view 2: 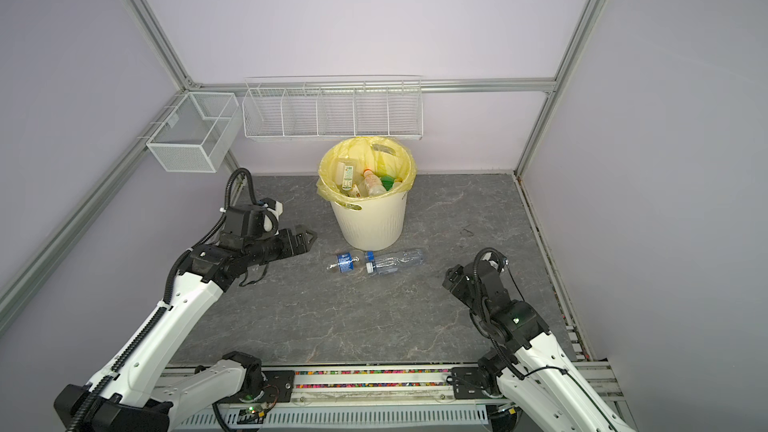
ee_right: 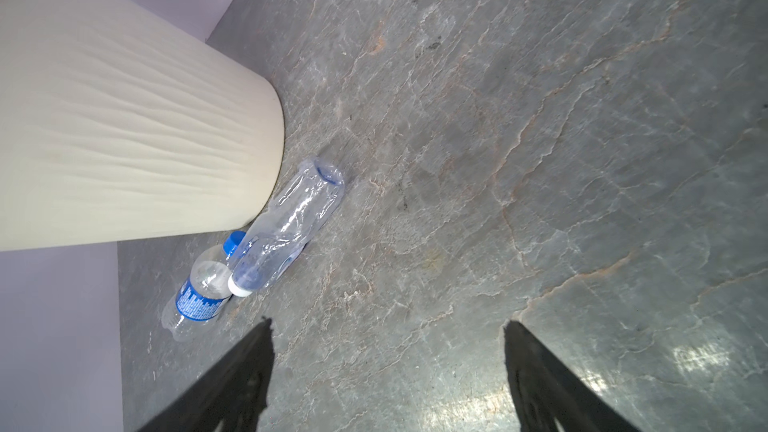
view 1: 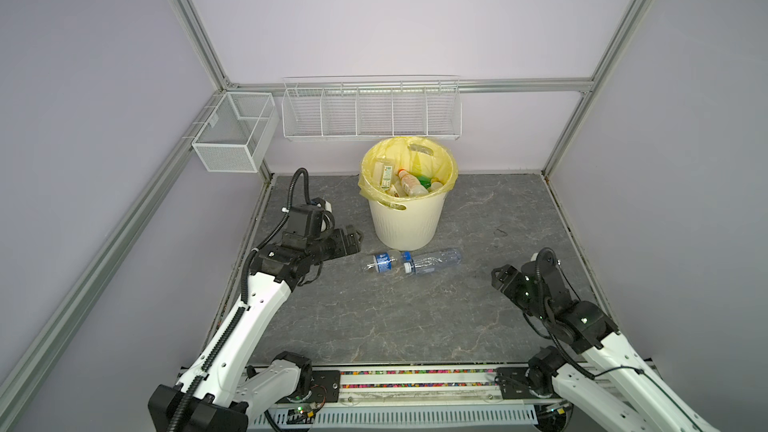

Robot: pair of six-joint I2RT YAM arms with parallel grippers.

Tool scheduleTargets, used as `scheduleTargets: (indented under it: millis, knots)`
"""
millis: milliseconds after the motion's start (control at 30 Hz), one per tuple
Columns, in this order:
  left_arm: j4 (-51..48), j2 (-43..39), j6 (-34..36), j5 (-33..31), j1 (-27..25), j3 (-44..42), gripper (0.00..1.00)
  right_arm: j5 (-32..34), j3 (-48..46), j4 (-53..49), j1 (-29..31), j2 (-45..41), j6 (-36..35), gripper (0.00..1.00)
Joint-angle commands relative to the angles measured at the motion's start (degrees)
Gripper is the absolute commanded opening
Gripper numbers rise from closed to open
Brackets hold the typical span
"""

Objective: Throw the plastic bottles in the bin
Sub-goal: 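Draw the left gripper back from the bin toward the table, then reach the right gripper toward the clear water bottle beside the bin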

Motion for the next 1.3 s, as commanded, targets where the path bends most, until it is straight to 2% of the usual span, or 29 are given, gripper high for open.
scheduleTargets:
  millis: [0, 100, 267, 400, 533, 867, 1067, 1267]
  knots:
    - [0.7, -0.5, -0.5, -1.3, 0.2, -1.5, 0.99, 4.1, 1.4, -4.7, -0.2, 1.6, 7.3, 0.88]
    - [-0.1, 0.4, -0.6, -3.2, 0.2, -1.4, 0.99, 2.7, 2.2, -4.1, -0.1, 3.6, 7.4, 0.88]
    - [-0.2, 0.0, -0.7, -10.5, 0.2, -2.0, 0.99, 1.4, 3.2, -1.9, 0.4, 7.9, 7.1, 0.88]
    - [0.7, -1.2, -5.2, -14.6, 0.2, -4.8, 1.00, 0.7, 3.1, 0.9, 0.7, 11.6, 6.9, 0.88]
    - [2.3, -1.2, -4.4, -12.5, 0.5, -6.1, 1.00, 0.8, 3.1, 3.1, 1.4, 15.3, 7.8, 0.88]
    - [5.4, -0.6, -5.5, -14.1, 0.5, -9.1, 1.00, 3.9, 3.1, 7.1, 4.5, 22.3, 16.6, 0.88]
    - [5.5, -0.8, -5.8, -14.9, 0.5, -9.5, 1.00, 5.1, 7.7, 7.7, 5.7, 28.9, 20.3, 0.88]
    - [6.9, -1.4, -6.1, -13.6, 0.4, -11.6, 1.00, 1.2, 14.7, 9.2, 6.5, 39.2, 22.6, 0.88]
